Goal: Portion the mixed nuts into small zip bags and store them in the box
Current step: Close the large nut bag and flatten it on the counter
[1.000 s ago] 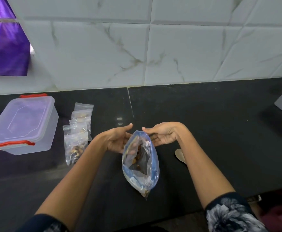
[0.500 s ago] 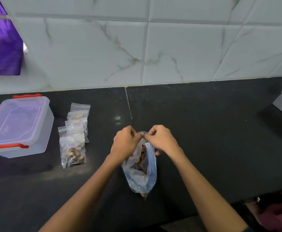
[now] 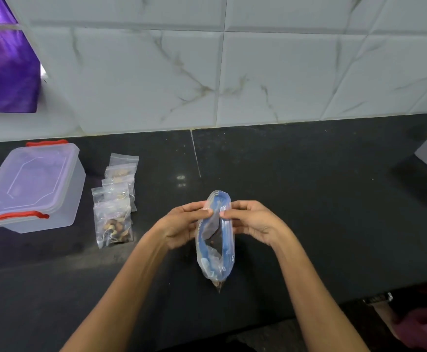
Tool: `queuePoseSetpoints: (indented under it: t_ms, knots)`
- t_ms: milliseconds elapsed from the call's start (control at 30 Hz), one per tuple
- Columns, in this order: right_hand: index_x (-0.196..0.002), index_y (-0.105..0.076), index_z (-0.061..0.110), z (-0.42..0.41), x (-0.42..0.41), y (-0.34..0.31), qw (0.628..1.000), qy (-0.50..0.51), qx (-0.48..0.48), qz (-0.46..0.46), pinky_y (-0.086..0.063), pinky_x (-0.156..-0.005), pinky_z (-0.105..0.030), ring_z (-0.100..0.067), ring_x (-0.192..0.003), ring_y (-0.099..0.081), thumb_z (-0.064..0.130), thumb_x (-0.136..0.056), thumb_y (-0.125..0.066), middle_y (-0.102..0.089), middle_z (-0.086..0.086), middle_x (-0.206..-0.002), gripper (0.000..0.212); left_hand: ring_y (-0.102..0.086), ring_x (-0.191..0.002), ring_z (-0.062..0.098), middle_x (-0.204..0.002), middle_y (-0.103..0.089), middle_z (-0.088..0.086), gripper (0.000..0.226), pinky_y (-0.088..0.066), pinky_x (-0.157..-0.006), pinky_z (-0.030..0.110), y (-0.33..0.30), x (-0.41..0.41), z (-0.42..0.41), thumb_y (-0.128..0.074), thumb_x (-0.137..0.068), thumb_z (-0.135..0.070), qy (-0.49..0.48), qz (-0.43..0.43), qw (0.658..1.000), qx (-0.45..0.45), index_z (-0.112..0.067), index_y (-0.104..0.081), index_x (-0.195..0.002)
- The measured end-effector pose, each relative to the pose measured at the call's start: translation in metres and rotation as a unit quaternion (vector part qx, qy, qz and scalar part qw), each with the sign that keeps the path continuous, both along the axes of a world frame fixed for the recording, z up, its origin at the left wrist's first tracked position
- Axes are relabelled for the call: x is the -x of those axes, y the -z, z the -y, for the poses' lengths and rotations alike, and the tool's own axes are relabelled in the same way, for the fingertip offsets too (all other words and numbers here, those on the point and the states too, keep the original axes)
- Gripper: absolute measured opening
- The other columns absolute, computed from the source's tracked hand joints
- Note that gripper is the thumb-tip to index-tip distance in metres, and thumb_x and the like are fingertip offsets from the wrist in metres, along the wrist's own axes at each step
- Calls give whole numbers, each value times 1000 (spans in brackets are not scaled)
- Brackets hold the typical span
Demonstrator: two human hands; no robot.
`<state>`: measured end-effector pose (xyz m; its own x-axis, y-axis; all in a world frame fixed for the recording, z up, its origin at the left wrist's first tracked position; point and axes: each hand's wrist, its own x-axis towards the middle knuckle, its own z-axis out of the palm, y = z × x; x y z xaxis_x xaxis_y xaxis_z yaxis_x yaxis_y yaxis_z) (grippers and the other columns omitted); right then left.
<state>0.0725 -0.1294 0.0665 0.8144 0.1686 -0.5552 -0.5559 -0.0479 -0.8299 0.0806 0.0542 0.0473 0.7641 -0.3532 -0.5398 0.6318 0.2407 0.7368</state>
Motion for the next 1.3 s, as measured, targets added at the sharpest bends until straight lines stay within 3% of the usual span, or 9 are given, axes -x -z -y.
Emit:
queuePoseSetpoints:
  t_ms: [67,200,267,433,533,800,967,1167,1300]
  knots:
    - [-86,-64,10,-9,4,-1,989,58,123,53,-52,-55,-24,-13,-63,-66,4,-76,-73,-69,-6,-81,15,-66,-61,13,-80,-70,10,20,-56,-59,29,-2,9,12,-72,-76,3,-90,105,977,-164,-2,-70,-96]
    - [-74,-55,15,-29,21,1,875,92,396,265,-46,-50,-18,-6,-57,-55,6,-78,-70,-57,4,-70,19,-57,-68,11,-80,-62,-3,8,-41,-57,18,-12,35,29,-61,-83,-3,-154,373,752,-520,-9,-67,-85]
    - [-77,-51,17,-33,28,5,843,87,428,313,-45,-54,-18,-7,-63,-53,6,-81,-67,-54,3,-78,20,-54,-70,16,-87,-58,1,7,-39,-60,26,-12,40,34,-55,-89,-7,-149,407,710,-554,-8,-63,-90]
    - [-106,-49,21,-15,45,-6,981,99,155,62,-59,-61,-30,-12,-79,-64,27,-85,-70,-59,0,-93,31,-61,-80,19,-91,-60,2,32,-53,-69,36,-14,44,18,-69,-85,-33,-191,181,910,-321,-8,-54,-101]
    - [-108,-56,10,-8,58,-7,993,92,68,-33,-58,-57,-26,-14,-72,-64,27,-81,-74,-63,-6,-91,37,-63,-69,19,-76,-67,5,18,-54,-67,33,-15,54,1,-67,-88,-23,-157,-3,981,-117,-7,-60,-93]
    - [-86,-59,10,-25,59,3,961,125,221,111,-59,-62,-32,-16,-70,-67,11,-84,-65,-67,-5,-83,7,-62,-63,18,-78,-66,12,8,-54,-57,27,-5,65,8,-65,-86,-5,-142,52,980,-130,-7,-61,-80]
    - [-94,-52,12,-38,66,-4,776,80,561,279,-40,-57,-22,-14,-74,-58,8,-92,-55,-55,-1,-91,6,-43,-57,18,-71,-46,3,14,-36,-51,34,-5,68,16,-54,-81,5,-198,363,723,-554,-4,-48,-72]
    - [-89,-48,23,-20,78,-2,963,149,189,123,-56,-57,-25,-9,-66,-64,26,-84,-70,-63,-2,-87,22,-56,-77,16,-88,-51,1,33,-51,-44,25,-10,82,16,-73,-80,-12,-280,164,913,-246,-14,-47,-100]
    - [-101,-55,11,-15,86,-1,989,138,19,-54,-57,-62,-28,-15,-66,-66,24,-80,-76,-68,-10,-92,32,-62,-76,20,-98,-60,12,35,-54,-46,27,-4,95,15,-72,-83,-21,-154,-26,973,-172,-4,-52,-105]
